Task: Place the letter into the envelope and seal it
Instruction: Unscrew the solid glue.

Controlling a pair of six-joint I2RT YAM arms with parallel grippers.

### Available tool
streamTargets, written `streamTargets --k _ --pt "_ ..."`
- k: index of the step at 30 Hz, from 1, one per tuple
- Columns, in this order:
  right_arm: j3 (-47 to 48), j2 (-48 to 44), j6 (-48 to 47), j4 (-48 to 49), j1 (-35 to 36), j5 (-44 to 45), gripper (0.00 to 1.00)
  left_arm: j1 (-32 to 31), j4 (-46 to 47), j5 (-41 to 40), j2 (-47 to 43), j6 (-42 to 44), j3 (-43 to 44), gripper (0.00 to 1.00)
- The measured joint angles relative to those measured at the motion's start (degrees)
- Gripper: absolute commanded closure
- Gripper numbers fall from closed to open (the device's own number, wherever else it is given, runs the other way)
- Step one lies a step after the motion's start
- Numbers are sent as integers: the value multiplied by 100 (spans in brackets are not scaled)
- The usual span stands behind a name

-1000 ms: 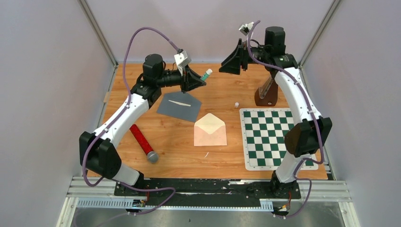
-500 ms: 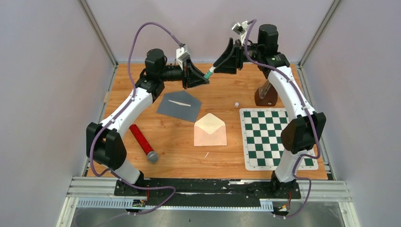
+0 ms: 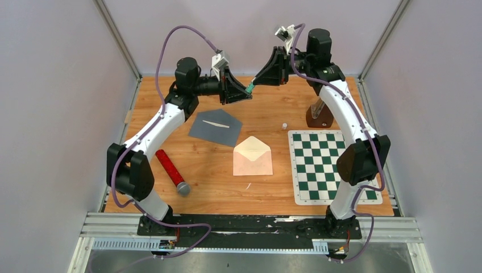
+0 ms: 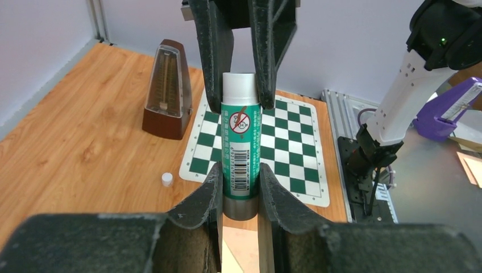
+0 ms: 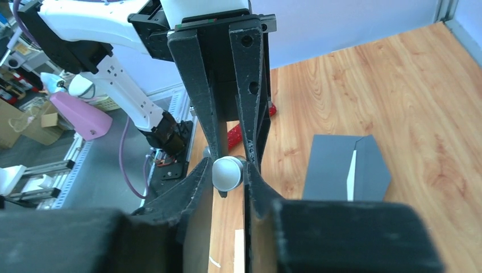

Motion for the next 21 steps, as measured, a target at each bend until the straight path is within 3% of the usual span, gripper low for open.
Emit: streamTargets --k 1,2,4,7,21 --pt "0 0 -9 22 4 31 100 4 -2 -24 0 -39 7 56" --pt "0 0 -4 44 13 59 100 4 -11 -57 0 -37 24 28" --pt "0 0 -4 50 22 127 100 2 -96 -98 7 46 96 22" --pt "35 0 -168 -166 28 304 100 2 -555 -160 28 216 385 25" --pt "485 85 -962 -1366 175 984 100 4 -2487 245 933 817 1937 59"
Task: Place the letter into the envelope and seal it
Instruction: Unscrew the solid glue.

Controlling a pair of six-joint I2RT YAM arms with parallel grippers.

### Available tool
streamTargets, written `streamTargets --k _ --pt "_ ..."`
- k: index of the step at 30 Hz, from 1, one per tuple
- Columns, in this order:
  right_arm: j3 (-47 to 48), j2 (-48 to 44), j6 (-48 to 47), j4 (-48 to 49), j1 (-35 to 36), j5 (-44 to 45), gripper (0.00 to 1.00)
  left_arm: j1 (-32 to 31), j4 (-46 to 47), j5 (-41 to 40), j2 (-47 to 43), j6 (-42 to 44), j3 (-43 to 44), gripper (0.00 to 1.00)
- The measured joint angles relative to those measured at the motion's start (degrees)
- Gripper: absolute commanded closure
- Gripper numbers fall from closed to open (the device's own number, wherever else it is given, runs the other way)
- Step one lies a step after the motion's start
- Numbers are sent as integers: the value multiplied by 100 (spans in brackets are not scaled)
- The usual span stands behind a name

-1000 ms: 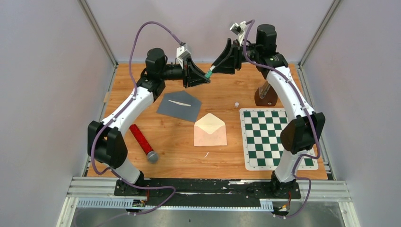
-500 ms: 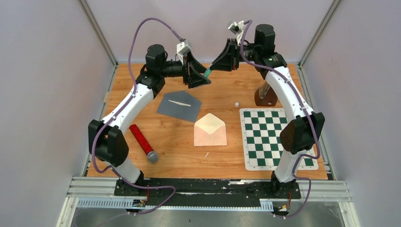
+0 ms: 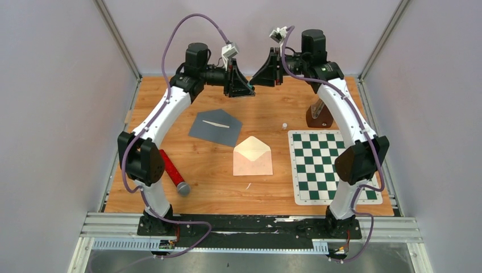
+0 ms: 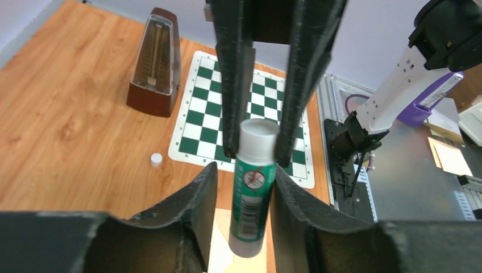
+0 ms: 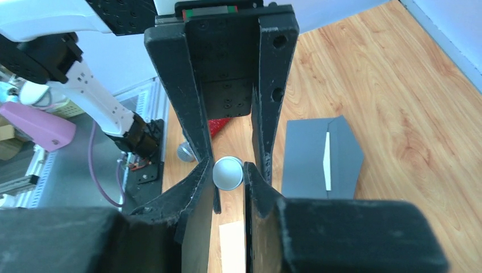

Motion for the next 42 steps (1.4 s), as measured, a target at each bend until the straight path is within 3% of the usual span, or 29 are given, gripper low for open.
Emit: streamTargets --k 4,8,11,19,26,27,29,33,35,38,39,42 --pt "2 0 -221 -188 70 221 100 0 -369 144 223 31 199 63" --pt "31 0 -365 -304 92 299 100 0 -586 168 284 103 356 55" --pt "81 0 -487 -450 138 385 100 0 -835 144 286 256 492 55" --pt "225 2 -627 -651 179 487 100 0 -2096 -122 343 1469 1163 68" --pt "299 129 -669 -791 219 544 100 11 -2603 -170 461 1928 1342 83" --pt "299 149 -680 -820 225 557 97 11 -2649 -173 492 1967 1357 93" --pt "299 188 -688 -861 225 568 76 11 -2761 -192 557 2028 1414 100" --pt "299 203 -621 -861 216 662 52 9 -2839 -271 627 2015 1456 100" --pt "275 181 -468 -697 162 726 48 11 -2723 -374 627 1902 1419 100" --pt "-372 -199 -111 20 72 1217 31 37 -1556 -898 343 1110 610 100" --pt "-857 -496 46 380 13 1508 29 50 -1187 -1117 208 772 273 100" --pt "-2785 -1672 317 1803 -42 2594 36 92 109 -2107 -221 -352 -708 100"
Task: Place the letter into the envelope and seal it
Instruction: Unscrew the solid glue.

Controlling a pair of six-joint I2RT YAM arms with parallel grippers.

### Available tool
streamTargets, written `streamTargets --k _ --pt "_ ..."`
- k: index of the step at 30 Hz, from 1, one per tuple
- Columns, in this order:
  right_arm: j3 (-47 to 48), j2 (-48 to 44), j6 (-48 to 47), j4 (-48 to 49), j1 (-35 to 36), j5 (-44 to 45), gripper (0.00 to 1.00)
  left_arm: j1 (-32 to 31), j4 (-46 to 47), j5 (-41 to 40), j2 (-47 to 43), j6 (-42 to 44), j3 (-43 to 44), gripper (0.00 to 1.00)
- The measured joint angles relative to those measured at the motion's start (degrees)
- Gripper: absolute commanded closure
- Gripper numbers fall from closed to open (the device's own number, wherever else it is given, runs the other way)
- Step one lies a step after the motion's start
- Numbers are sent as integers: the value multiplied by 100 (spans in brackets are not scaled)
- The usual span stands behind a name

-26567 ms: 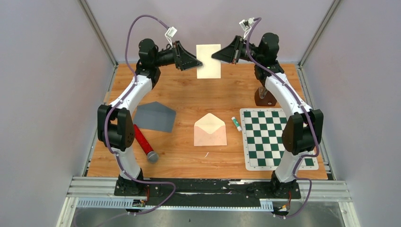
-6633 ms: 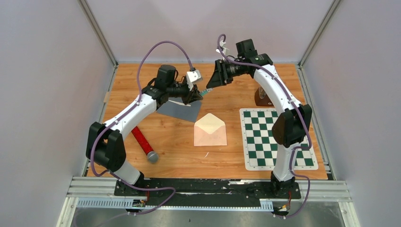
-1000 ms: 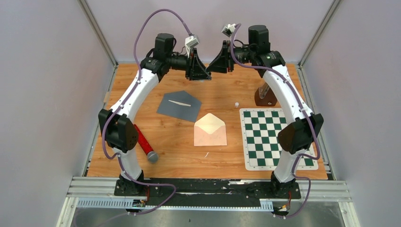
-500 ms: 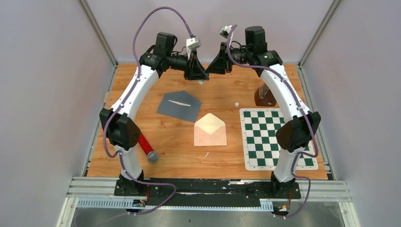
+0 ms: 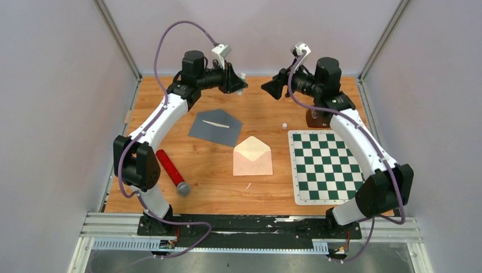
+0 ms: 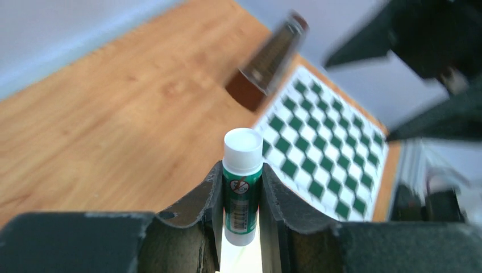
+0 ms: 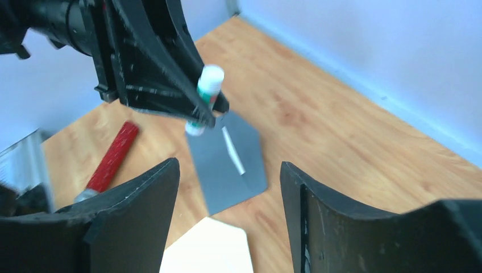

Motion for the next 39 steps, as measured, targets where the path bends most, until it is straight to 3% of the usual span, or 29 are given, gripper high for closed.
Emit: streamTargets --k 2,7,17,30,34,38,39 --pt "-688 -490 -2 592 109 717 39 37 623 -586 -107 -654 -184 100" --pt "-787 -535 -9 1580 638 1628 40 76 1620 -1561 -109 -2011 98 100" --pt "-315 258 74 2186 966 2347 46 79 2210 -1915 -107 -3620 284 100" --pt "256 654 74 2570 1333 2546 57 79 2426 -1864 -107 -3995 282 100" --pt "461 809 76 2520 1331 2612 68 79 2426 -1851 -107 -3995 282 100" --pt "678 951 92 2363 1331 2629 71 79 2424 -1856 -107 -3993 282 100" --pt "728 986 94 2306 1331 2634 78 79 2420 -1856 -107 -3993 282 100"
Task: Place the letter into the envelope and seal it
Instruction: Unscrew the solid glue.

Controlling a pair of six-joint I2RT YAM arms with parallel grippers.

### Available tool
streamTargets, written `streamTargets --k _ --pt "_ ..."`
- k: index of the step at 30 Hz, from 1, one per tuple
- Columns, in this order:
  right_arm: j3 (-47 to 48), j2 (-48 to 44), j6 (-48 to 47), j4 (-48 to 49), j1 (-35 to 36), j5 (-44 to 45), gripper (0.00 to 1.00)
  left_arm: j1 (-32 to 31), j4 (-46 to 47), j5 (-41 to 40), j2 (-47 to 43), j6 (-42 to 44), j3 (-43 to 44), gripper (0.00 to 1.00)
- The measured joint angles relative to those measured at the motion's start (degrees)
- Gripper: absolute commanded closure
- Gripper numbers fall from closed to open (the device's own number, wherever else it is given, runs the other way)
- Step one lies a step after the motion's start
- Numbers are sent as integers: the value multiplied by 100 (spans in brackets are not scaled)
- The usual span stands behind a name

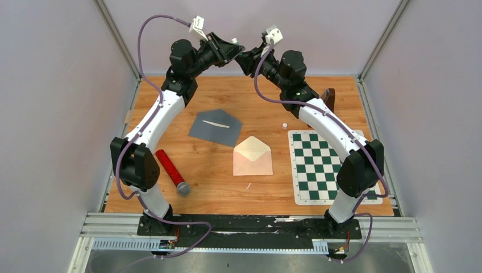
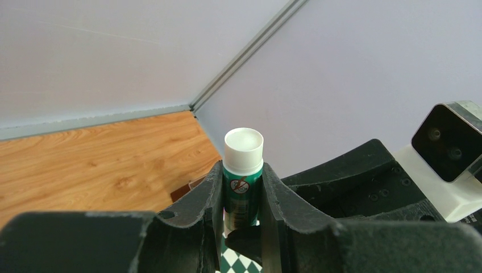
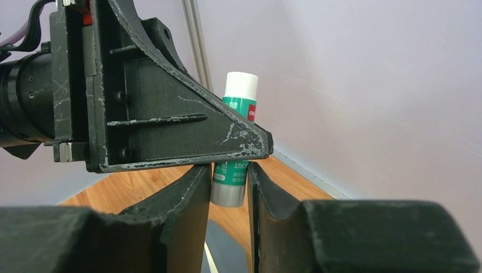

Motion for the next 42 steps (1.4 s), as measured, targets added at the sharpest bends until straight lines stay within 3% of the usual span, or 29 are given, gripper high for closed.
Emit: streamTargets --k 4,12,14,15,16,18,21,24,31,42 --pt "76 44 37 -79 0 -7 99 17 0 -13 0 11 0 100" --pt "96 42 -76 -173 -96 -289 100 83 101 214 0 195 -70 81" --pt "59 33 -72 -170 -129 -385 100 109 199 313 0 219 -136 84" --pt "44 31 -63 -173 -138 -417 100 116 245 352 0 234 -168 95" --pt "35 31 -46 -173 -144 -452 100 122 295 404 0 256 -190 98" --pt "33 31 4 -166 -144 -483 94 142 348 511 0 291 -199 100" --pt "35 22 37 -136 -144 -562 71 153 442 697 0 343 -199 100" --pt "17 -26 -63 -173 -155 -728 61 164 538 901 2 417 -199 100" --pt "-925 -577 -791 -94 -61 -479 60 162 944 1429 2 542 -190 100" --pt "-901 -573 -1078 87 146 -157 67 162 1075 1580 2 553 -190 100"
